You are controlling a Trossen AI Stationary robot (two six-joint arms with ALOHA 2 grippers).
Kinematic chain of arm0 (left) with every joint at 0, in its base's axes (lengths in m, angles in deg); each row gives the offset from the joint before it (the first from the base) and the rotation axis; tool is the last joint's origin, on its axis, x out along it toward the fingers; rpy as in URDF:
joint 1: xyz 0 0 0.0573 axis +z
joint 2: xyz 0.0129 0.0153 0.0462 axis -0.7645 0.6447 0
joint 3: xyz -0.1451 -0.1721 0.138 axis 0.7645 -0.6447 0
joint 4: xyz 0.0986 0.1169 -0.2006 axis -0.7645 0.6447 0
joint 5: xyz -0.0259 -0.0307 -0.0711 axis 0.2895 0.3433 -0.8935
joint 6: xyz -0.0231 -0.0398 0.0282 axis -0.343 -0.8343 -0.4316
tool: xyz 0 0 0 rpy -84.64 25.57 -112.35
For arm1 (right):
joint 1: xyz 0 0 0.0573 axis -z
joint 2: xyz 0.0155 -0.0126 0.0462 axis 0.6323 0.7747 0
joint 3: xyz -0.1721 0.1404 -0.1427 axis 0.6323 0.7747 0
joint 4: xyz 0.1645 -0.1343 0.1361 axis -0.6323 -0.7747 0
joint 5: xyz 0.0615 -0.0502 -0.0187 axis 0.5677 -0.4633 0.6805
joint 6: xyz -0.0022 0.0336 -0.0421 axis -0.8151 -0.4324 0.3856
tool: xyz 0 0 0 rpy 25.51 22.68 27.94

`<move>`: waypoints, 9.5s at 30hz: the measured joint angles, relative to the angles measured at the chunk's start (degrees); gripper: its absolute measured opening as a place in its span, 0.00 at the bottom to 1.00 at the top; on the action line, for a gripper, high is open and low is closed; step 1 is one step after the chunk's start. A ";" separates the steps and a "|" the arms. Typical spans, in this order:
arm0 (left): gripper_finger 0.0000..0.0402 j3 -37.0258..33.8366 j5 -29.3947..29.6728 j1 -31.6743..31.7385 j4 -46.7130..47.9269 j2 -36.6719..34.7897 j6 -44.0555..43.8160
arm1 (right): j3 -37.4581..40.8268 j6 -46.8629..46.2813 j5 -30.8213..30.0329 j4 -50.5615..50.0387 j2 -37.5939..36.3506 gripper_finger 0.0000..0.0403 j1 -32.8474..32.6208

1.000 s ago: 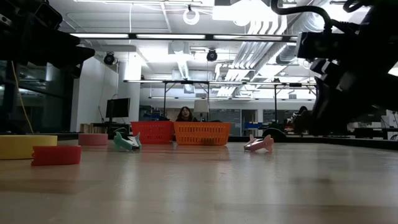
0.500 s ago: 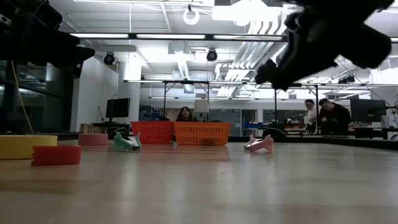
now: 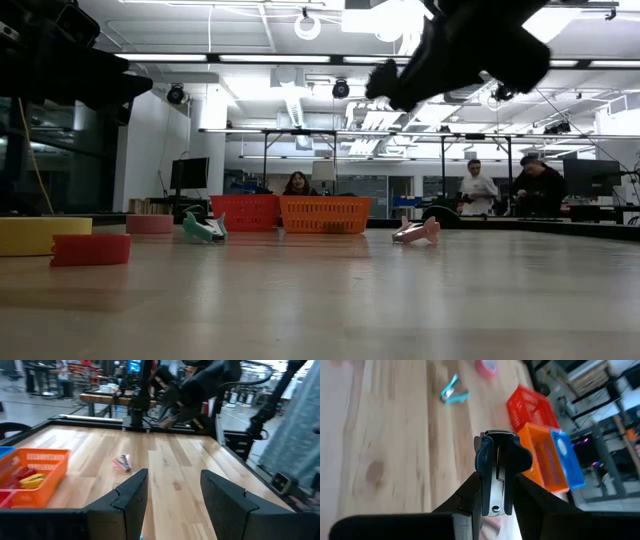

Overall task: Pick and place Stapler, Stapler remover, tape
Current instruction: Put the black staple remover into the red bin, then put the pink staple remover into the red bin

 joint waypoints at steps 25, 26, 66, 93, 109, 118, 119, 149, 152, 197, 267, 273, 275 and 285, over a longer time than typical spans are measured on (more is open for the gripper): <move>0.45 0.00 0.68 0.00 -12.78 14.66 6.86 | -0.11 17.79 11.20 26.53 4.98 0.19 9.67; 0.45 0.00 0.74 0.00 -14.07 16.39 8.03 | -0.11 17.23 12.15 27.31 5.57 0.19 10.16; 0.45 23.26 2.69 0.00 -26.66 68.58 30.52 | -7.42 7.42 24.57 25.43 12.74 0.19 16.84; 0.69 23.28 3.56 0.00 -23.15 68.59 27.92 | -7.39 10.49 25.63 32.61 15.04 0.19 17.95; 0.69 23.28 5.25 0.00 -24.05 68.59 26.81 | -7.39 12.20 26.24 34.80 15.00 0.19 17.92; 0.58 23.28 5.11 0.00 -24.06 68.59 25.97 | -7.39 13.25 26.09 36.22 15.00 0.19 17.92; 0.57 23.28 5.11 0.00 -24.04 68.59 25.97 | -7.39 13.29 26.07 36.24 14.97 0.19 17.92; 0.23 23.28 3.31 0.07 -24.09 68.59 21.99 | -7.39 12.97 26.59 36.03 14.97 0.19 18.41; 0.23 23.28 2.91 0.05 -24.10 68.59 21.92 | -7.39 12.87 26.48 36.06 14.97 0.19 18.38; 0.23 23.27 26.19 22.15 -20.06 68.59 13.66 | -7.43 -23.43 15.99 11.50 14.95 0.49 18.67; 0.76 27.58 -3.06 43.47 -25.94 81.42 12.00 | -7.39 -31.29 17.59 10.31 14.95 0.49 18.10; 0.76 27.58 -3.06 43.47 -26.31 81.42 12.05 | -7.39 -30.88 17.87 10.29 14.95 0.49 18.10; 0.76 27.58 -3.06 43.47 -26.50 81.42 12.05 | -7.39 -30.81 17.91 10.29 14.95 0.49 18.10; 0.76 27.58 -3.14 43.47 -27.42 80.64 12.29 | -7.39 -30.86 18.61 10.29 14.95 0.49 18.10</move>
